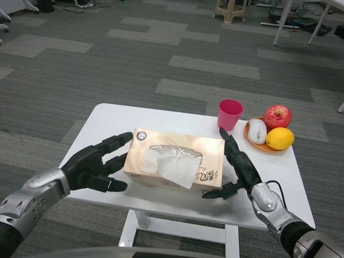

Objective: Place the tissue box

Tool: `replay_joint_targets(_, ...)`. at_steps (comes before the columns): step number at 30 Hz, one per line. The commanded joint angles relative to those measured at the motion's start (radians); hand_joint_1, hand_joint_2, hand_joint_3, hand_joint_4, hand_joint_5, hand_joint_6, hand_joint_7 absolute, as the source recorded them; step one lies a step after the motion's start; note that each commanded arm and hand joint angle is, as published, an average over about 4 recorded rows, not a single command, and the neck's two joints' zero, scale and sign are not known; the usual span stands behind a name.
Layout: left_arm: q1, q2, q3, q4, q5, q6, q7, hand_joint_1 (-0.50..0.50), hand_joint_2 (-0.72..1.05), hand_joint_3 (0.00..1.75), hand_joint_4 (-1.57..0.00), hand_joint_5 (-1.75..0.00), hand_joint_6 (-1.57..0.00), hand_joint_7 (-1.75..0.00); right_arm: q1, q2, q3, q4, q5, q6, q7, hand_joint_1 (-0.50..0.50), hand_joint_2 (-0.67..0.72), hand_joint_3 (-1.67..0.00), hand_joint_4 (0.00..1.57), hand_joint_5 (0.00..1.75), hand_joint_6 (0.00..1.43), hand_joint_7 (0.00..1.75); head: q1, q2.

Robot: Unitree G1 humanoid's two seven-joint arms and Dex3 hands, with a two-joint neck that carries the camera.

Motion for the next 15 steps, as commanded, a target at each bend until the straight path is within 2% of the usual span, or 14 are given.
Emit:
replay_joint_targets(1, 0.029, -0.005, -0.001, 0.045, -0.001, 0.012, -0.006, 0.5, 1.05, 0.26, 0.0, -0.1, 0.0, 0.0, -0.001, 0.006, -0.026, -0.008, -0.008, -0.012, 0.013, -0.33, -0.35, -0.44, 0.0, 0.0, 0.0, 0.0, 0.0, -0.001)
replay_joint_targets(3, 0.029, -0.005, 0.007, 0.053, -0.003, 0.005, -0.006, 0.5, 1.05, 0.26, 0.0, -0.1, 0.0, 0.0, 0.004, 0.006, -0.039, -0.008, -0.008, -0.013, 0.018, -0.33, -0.35, -0.48, 0.0, 0.0, 0.0, 0.0, 0.002, -0.001)
replay_joint_targets(15, 0.027, -0.005, 0.063, 0.091, -0.011, -0.022, -0.006, 0.5, 1.05, 0.26, 0.0, -0.1, 0.0, 0.0, 0.024, 0.004, -0.121, -0.008, -0.01, -0.014, 0.04, -0.27, -0.35, -0.48, 0.0, 0.0, 0.0, 0.0, 0.002, -0.003)
